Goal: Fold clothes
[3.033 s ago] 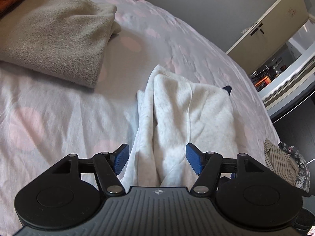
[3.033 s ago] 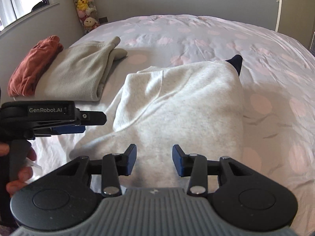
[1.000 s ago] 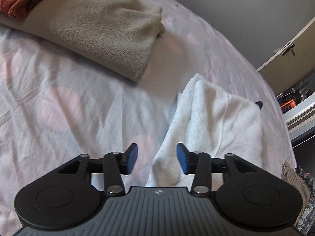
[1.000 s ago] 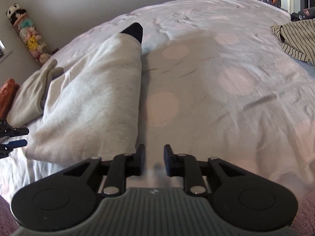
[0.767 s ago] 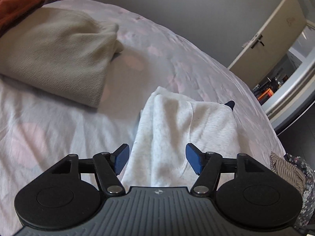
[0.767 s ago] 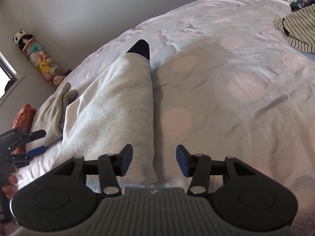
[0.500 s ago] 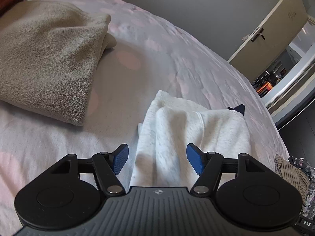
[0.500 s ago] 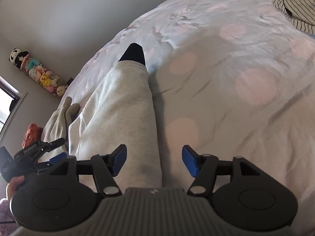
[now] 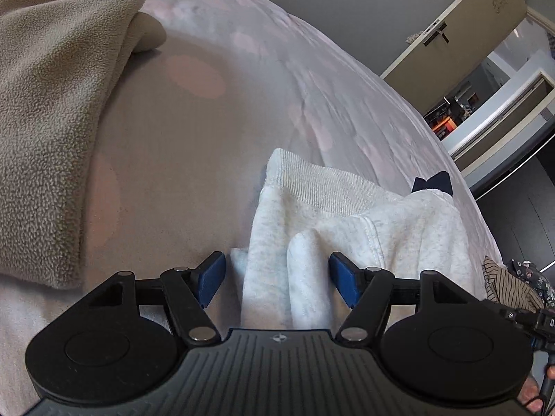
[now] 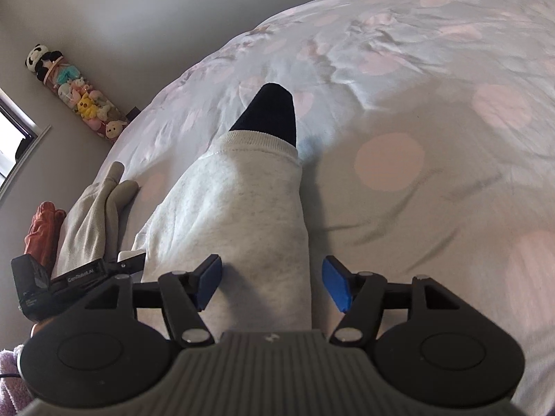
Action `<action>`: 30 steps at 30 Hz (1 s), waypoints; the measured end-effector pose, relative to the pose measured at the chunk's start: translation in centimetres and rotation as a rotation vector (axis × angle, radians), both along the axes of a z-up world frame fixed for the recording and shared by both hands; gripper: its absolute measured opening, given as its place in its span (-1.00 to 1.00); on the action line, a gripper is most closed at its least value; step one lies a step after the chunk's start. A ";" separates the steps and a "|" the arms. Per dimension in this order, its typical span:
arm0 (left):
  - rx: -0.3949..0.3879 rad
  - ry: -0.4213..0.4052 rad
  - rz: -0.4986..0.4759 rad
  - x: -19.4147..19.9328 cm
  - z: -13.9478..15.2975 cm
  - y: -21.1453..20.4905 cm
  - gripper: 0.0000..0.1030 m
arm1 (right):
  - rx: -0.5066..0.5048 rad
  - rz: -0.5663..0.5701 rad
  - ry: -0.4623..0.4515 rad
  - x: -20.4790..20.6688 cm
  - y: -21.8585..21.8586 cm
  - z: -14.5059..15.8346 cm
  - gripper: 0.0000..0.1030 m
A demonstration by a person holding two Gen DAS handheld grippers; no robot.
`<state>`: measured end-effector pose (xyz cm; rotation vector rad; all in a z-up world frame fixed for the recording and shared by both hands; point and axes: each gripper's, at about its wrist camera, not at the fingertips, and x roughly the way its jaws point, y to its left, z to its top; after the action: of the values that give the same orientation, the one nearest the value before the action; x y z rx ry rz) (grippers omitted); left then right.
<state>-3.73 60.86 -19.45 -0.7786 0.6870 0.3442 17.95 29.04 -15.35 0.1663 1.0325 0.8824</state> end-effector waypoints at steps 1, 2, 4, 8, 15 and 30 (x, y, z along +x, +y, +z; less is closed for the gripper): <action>-0.008 -0.001 -0.007 0.3 0.0 0.2 0.24 | -0.005 0.007 0.001 0.5 0.5 -0.3 0.38; -0.013 -0.002 -0.018 0.5 0.0 0.3 0.24 | -0.004 0.010 0.010 1.1 1.0 -0.7 0.39; -0.016 -0.009 -0.048 1.0 -0.2 0.6 0.24 | 0.003 0.015 0.037 2.3 1.7 -1.4 0.44; -0.046 -0.004 -0.089 1.6 -0.2 1.3 0.17 | 0.017 0.029 0.115 4.0 2.5 -2.9 0.48; -0.147 0.017 -0.129 1.7 -0.5 1.7 -0.27 | 0.121 0.001 0.309 4.9 2.3 -5.7 0.35; -0.049 -0.069 -0.087 0.3 2.0 -0.1 -0.59 | 0.211 -0.007 0.239 1.9 1.2 -1.7 -0.41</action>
<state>-3.47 60.71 -17.42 -0.8007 0.6641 0.2209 19.80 30.22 -17.03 0.4616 1.1574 0.9807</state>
